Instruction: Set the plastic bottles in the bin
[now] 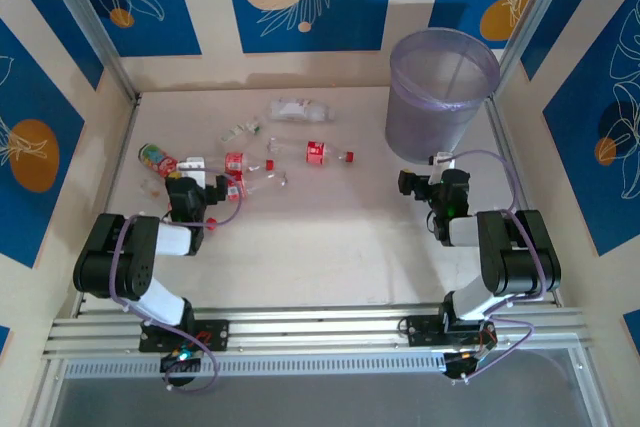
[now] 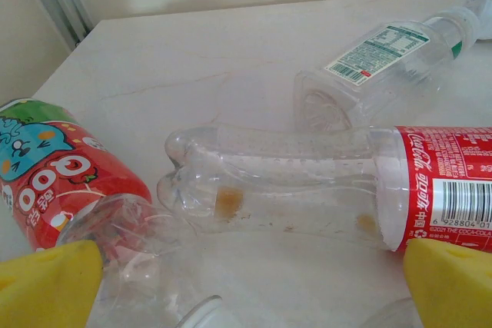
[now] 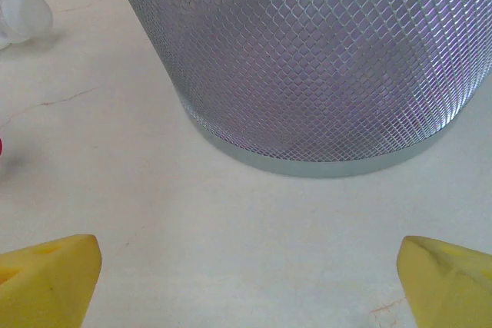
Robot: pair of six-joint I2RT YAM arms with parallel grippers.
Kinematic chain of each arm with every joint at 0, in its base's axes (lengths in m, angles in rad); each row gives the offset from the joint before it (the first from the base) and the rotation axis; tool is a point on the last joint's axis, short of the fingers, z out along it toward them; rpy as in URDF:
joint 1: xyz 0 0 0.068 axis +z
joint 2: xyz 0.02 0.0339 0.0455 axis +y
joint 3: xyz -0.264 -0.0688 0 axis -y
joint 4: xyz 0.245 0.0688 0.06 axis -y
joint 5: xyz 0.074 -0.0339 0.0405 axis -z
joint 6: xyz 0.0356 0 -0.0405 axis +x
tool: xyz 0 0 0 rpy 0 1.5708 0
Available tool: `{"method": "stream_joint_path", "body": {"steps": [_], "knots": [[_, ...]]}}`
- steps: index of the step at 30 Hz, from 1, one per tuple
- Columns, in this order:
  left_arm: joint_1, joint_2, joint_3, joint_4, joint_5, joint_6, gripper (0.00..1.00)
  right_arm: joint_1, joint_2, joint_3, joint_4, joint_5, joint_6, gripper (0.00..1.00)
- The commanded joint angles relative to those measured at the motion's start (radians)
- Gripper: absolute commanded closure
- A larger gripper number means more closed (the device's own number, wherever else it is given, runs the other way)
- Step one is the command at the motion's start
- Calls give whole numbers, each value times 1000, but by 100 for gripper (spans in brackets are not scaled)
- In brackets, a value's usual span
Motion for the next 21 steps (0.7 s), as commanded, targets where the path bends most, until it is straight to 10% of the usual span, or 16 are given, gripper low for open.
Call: {"method": "stream_joint_path", "body": {"steps": [1,21], "knots": [[-4,5,-10,30,21,7,0,0,-14,11,29,-14,-6,1],[-1,6,-3,16,22,4,0,-3,-12,14,22,-19,-3,1]]}}
